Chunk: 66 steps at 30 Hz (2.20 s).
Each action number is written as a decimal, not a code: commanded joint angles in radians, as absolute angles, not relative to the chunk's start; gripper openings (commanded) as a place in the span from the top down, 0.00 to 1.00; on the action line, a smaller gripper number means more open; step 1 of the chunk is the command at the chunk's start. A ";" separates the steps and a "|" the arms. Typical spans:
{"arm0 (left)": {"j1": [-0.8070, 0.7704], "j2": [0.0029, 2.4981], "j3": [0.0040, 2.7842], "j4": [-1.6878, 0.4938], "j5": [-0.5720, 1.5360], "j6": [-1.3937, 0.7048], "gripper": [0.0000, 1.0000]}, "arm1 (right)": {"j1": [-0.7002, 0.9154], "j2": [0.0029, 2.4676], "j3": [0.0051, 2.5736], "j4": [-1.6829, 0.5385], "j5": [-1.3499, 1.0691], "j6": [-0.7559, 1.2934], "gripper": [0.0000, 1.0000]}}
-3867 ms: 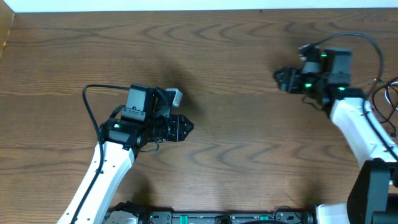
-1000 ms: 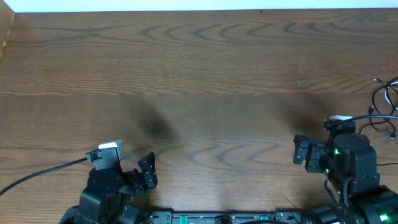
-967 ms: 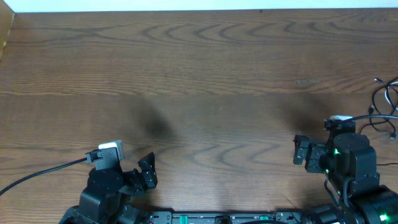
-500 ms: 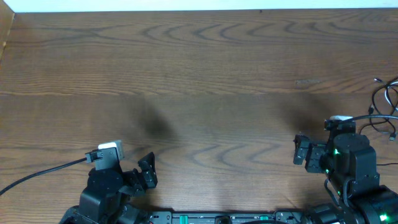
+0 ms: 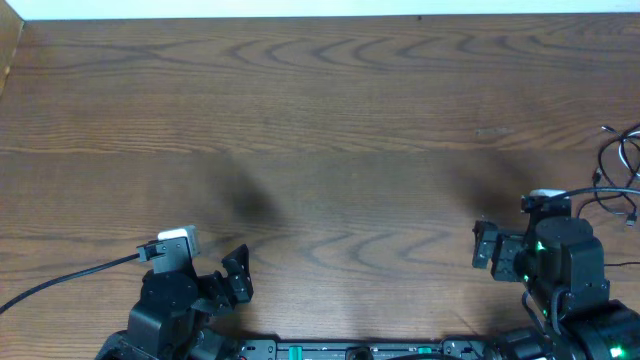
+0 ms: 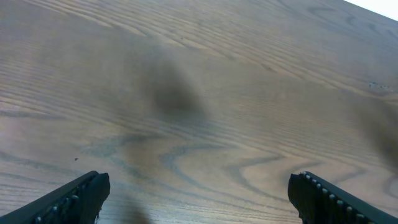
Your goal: Untangle cables
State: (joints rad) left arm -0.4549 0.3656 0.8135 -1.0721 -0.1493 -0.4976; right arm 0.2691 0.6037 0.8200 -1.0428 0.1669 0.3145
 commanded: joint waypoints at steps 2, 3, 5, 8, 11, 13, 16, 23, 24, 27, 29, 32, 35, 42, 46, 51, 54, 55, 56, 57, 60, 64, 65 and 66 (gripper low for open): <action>-0.459 0.364 0.806 -1.072 -0.169 -0.503 0.04 | 0.254 0.560 0.774 -1.046 0.185 0.317 0.01; -0.459 0.364 0.806 -1.072 -0.169 -0.503 0.04 | 0.254 0.546 0.761 -1.038 0.184 0.317 0.01; -0.459 0.364 0.806 -1.072 -0.169 -0.503 0.04 | 0.256 0.498 0.720 -0.992 0.184 0.317 0.01; -0.459 0.364 0.806 -1.072 -0.169 -0.503 0.04 | 0.255 0.405 0.632 -0.882 0.185 0.316 0.01; -0.459 0.364 0.806 -1.072 -0.169 -0.503 0.04 | 0.243 0.303 0.527 -0.751 0.181 0.298 0.01; -0.459 0.364 0.806 -1.072 -0.169 -0.503 0.04 | 0.226 0.236 0.460 -0.664 0.174 0.298 0.01; -0.459 0.364 0.806 -1.072 -0.169 -0.503 0.04 | 0.186 0.147 0.387 -0.567 0.127 0.298 0.01; -0.459 0.364 0.806 -1.072 -0.169 -0.503 0.04 | 0.100 0.021 0.293 -0.414 0.082 0.288 0.01; -0.459 0.364 0.806 -1.072 -0.169 -0.503 0.04 | 0.094 0.017 0.282 -0.391 0.076 0.270 0.01; -0.459 0.364 0.806 -1.072 -0.169 -0.503 0.04 | 0.084 0.015 0.252 -0.322 0.039 0.186 0.01; -0.459 0.364 0.806 -1.072 -0.169 -0.503 0.04 | 0.084 0.011 0.233 -0.288 0.015 0.143 0.01; -0.459 0.364 0.806 -1.072 -0.169 -0.503 0.04 | 0.084 0.005 0.197 -0.227 0.015 0.133 0.01; -0.459 0.364 0.806 -1.072 -0.169 -0.503 0.04 | 0.084 0.005 0.156 -0.160 0.015 0.133 0.01; -0.459 0.364 0.806 -1.072 -0.169 -0.503 0.04 | 0.084 0.005 0.022 0.075 0.015 0.133 0.01; -0.459 0.364 0.806 -1.072 -0.169 -0.503 0.04 | 0.074 0.005 0.006 0.116 0.016 0.133 0.01; -0.459 0.364 0.806 -1.072 -0.169 -0.503 0.04 | 0.044 0.005 0.006 0.109 0.019 0.116 0.01; -0.459 0.364 0.806 -1.072 -0.169 -0.503 0.04 | 0.028 0.005 0.005 0.081 0.019 0.114 0.01; -0.459 0.364 0.806 -1.072 -0.169 -0.503 0.04 | 0.024 0.005 0.006 0.058 0.015 0.114 0.01; -0.459 0.364 0.806 -1.072 -0.169 -0.503 0.04 | 0.023 0.005 0.006 0.028 0.014 0.115 0.01; -0.459 0.364 0.806 -1.072 -0.169 -0.503 0.04 | 0.023 0.005 0.005 -0.013 0.005 0.115 0.01; -0.459 0.364 0.806 -1.072 -0.169 -0.503 0.04 | 0.023 0.005 0.005 -0.074 -0.018 0.115 0.01; -0.459 0.364 0.806 -1.072 -0.169 -0.503 0.04 | 0.023 0.005 0.005 -0.074 -0.018 0.115 0.01; -0.459 0.364 0.806 -1.072 -0.169 -0.503 0.04 | 0.023 0.005 0.005 -0.065 -0.018 0.114 0.01; -0.459 0.364 0.806 -1.072 -0.169 -0.503 0.04 | 0.023 0.005 0.005 -0.058 -0.018 0.113 0.01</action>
State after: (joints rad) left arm -0.4549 0.3656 0.8108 -1.0725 -0.1566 -0.4980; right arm 0.0288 0.0120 0.0063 -0.0662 -0.0059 0.1246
